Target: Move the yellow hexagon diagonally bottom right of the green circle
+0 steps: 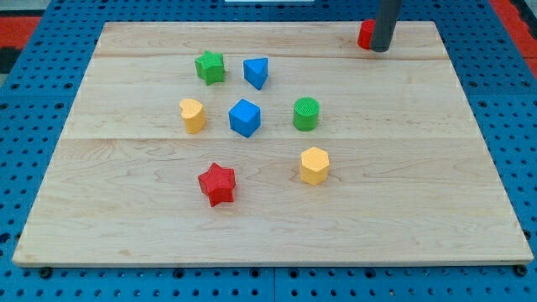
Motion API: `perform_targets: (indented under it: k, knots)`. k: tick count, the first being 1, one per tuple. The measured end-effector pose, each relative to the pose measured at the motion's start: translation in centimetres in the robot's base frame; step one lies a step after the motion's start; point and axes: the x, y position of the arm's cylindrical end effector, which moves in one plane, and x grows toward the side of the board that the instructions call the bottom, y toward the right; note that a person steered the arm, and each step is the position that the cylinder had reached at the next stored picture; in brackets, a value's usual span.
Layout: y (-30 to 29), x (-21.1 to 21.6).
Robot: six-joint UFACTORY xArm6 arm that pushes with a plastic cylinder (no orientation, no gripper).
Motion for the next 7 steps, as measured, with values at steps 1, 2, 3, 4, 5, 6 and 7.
perform_targets:
  k: [1, 2, 3, 4, 5, 6, 7]
  knots:
    - [0.0, 0.0]
    - [0.0, 3.5]
    - [-0.4, 7.4]
    - [0.2, 13.2]
    - [0.5, 21.0]
    - [-1.3, 28.8]
    - [-8.2, 31.4]
